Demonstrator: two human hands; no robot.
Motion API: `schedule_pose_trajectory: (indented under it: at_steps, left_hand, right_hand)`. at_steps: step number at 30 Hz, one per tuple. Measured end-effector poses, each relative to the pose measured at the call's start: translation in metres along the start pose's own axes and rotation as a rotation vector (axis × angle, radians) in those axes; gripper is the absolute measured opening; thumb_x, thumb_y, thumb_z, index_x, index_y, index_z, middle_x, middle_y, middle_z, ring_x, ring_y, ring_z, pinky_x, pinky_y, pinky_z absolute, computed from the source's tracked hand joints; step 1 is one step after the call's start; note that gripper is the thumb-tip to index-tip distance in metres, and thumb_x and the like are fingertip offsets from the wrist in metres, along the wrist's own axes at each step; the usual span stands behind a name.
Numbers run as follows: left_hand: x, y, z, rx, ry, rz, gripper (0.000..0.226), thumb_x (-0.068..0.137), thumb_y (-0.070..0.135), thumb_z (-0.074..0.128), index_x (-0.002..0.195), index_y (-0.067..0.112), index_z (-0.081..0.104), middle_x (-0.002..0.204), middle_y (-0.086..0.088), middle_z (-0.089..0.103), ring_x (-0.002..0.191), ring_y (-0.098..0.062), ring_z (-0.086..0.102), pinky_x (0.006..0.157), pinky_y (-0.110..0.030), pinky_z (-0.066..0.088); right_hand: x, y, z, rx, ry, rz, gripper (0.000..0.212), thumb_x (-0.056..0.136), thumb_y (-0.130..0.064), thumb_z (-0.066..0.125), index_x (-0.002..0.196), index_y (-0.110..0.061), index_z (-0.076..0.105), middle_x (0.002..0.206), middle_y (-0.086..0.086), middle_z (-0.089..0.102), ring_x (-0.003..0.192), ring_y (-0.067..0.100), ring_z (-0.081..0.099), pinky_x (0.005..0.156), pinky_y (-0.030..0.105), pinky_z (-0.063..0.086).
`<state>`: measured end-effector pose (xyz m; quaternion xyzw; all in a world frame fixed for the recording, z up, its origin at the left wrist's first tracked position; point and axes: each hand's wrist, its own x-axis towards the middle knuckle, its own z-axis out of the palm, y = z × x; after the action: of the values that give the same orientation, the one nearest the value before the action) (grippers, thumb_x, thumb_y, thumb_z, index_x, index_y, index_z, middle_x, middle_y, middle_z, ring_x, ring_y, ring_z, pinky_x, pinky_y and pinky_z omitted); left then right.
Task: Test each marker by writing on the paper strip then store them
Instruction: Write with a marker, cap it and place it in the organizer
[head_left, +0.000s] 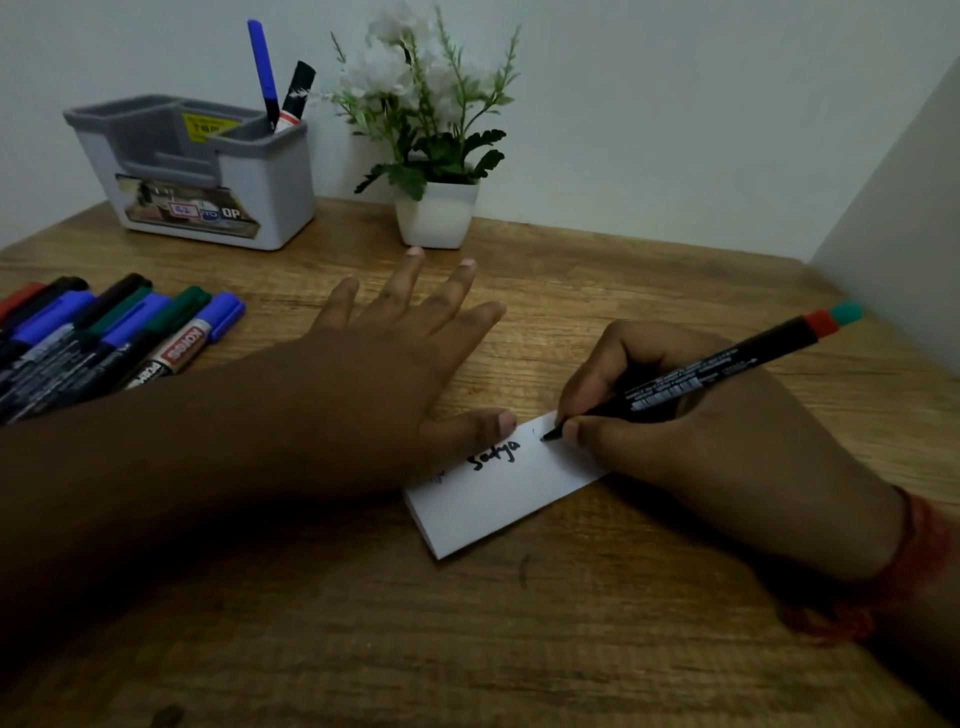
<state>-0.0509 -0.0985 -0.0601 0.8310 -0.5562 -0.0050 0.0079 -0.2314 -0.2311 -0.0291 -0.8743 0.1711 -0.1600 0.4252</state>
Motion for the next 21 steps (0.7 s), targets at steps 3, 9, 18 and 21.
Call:
schedule_pose_trajectory:
  at_steps: [3,9,18,21]
  left_hand:
    - [-0.0005,0.0001,0.0002,0.010,0.005,0.000,0.091,0.065,0.089,0.001,0.141,0.047,-0.024,0.151,0.015,-0.038,0.137,-0.017,-0.038,0.112,-0.052,-0.011]
    - [-0.0009,0.0006,-0.0008,0.027,0.012,0.000,0.089,0.066,0.088,0.002,0.141,0.046,-0.024,0.151,0.014,-0.039,0.137,-0.017,-0.038,0.112,-0.053,-0.011]
    - [0.0004,0.0002,0.0007,0.028,0.020,0.002,0.091,0.064,0.089,0.000,0.141,0.047,-0.024,0.150,0.015,-0.040,0.137,-0.017,-0.039,0.113,-0.055,-0.010]
    - [0.0003,0.0001,0.0013,0.018,0.026,0.004,0.091,0.065,0.090,0.001,0.142,0.047,-0.023,0.150,0.014,-0.040,0.137,-0.017,-0.039,0.113,-0.054,-0.011]
  right_hand:
    - [0.0010,0.0006,-0.0005,0.010,0.006,-0.003,0.008,0.077,-0.011,0.076,0.074,-0.017,0.070,0.081,-0.002,0.074,0.074,0.014,0.069,0.060,0.029,0.055]
    - [0.0015,0.0006,-0.0012,0.014,0.009,0.010,0.008,0.079,-0.010,0.075,0.075,-0.015,0.070,0.081,0.001,0.074,0.075,0.016,0.069,0.061,0.032,0.054]
    - [0.0017,0.0010,-0.0016,-0.016,0.012,0.025,0.007,0.079,-0.013,0.075,0.077,-0.016,0.069,0.082,0.001,0.073,0.075,0.016,0.069,0.061,0.034,0.055]
    - [0.0023,0.0014,-0.0013,-0.019,0.028,0.022,0.008,0.080,-0.012,0.075,0.076,-0.016,0.068,0.082,0.000,0.073,0.074,0.013,0.068,0.060,0.027,0.054]
